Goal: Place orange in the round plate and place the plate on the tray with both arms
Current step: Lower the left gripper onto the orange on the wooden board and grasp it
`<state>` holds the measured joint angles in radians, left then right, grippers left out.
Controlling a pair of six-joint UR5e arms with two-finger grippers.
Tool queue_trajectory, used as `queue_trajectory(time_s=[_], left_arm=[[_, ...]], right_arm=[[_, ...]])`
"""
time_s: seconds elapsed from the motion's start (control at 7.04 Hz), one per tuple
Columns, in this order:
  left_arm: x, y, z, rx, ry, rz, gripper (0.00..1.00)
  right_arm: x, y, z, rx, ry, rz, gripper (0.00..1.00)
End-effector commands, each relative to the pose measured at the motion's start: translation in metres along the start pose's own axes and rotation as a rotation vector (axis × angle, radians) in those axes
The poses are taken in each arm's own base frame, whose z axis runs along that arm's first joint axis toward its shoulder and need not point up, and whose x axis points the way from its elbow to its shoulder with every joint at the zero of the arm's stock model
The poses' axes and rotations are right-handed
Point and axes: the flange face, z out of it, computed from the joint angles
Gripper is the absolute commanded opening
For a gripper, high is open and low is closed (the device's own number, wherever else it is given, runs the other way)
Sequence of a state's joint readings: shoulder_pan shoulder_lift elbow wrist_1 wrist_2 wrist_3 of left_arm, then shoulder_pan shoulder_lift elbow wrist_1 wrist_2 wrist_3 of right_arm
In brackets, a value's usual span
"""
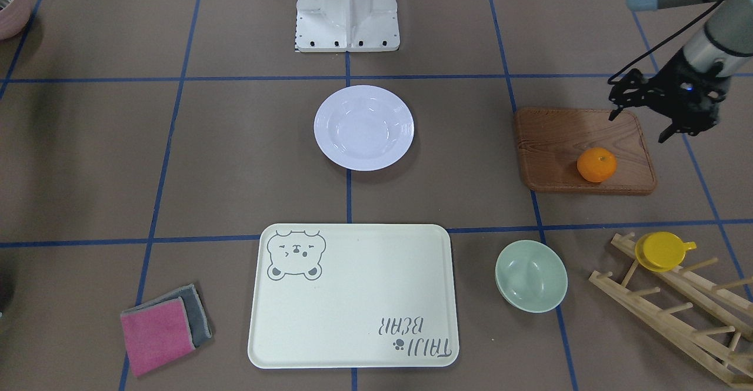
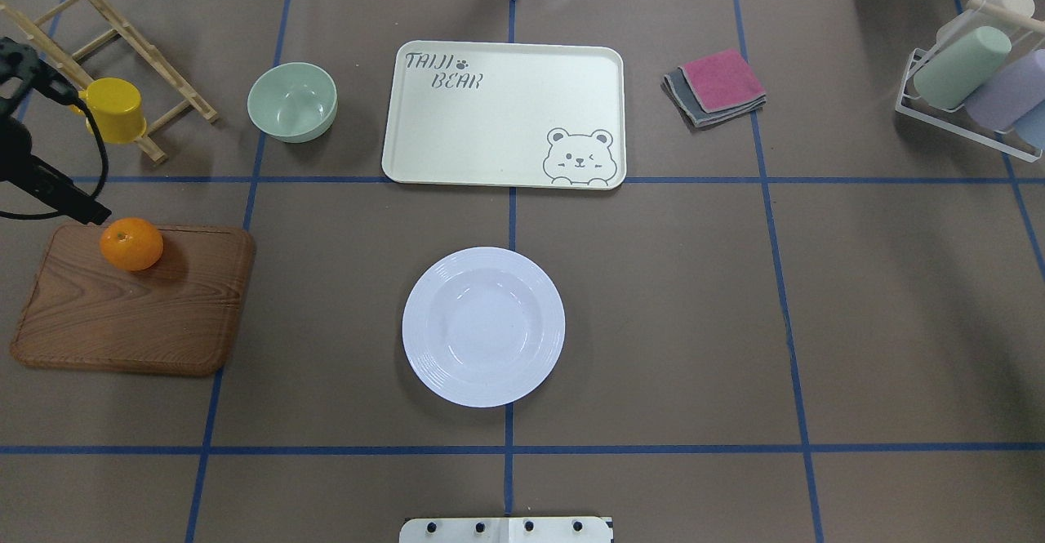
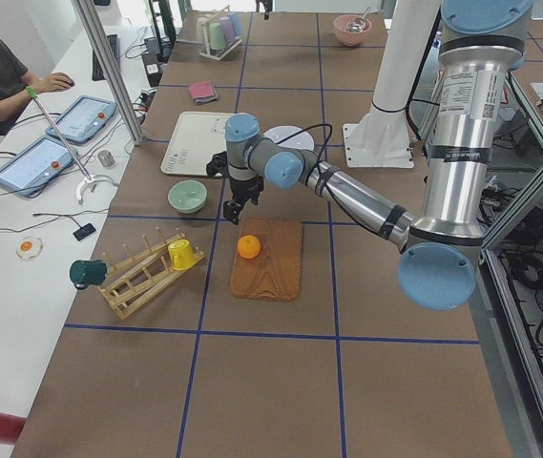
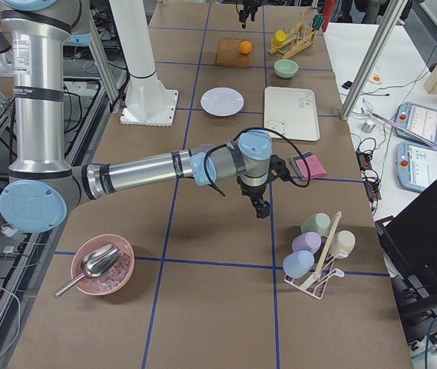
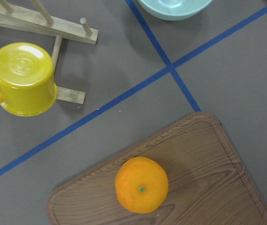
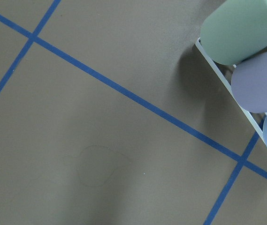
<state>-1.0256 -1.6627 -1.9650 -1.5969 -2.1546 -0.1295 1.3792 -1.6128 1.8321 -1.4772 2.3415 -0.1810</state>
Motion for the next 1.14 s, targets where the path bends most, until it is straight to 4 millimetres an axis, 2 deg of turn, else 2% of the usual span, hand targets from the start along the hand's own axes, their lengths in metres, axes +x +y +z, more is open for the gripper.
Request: queue_trajectory(time_s=[0.0,0.14,0.57,0.99], left_arm=[[0.004,-0.012,0.045,-0.015,-0.019,0.036,0.99],[-0.009,-0.012,0.068,0.008,-0.013,0.050,0.99],[-0.022,-0.006,0.091,-0.009,-0.011,0.043,0.99],[-0.012,-0.005,0.099,-0.024,0.000,0.056,0.99]], right_arm=[[0.000,0.001,0.001,-0.001,-0.007,0.002,1.00],[0.000,0.001,0.001,-0.001,-0.007,0.001,1.00],[-0.001,0.000,0.000,0.000,-0.009,-0.004,1.00],[0.000,0.000,0.000,0.000,-0.007,-0.004,1.00]])
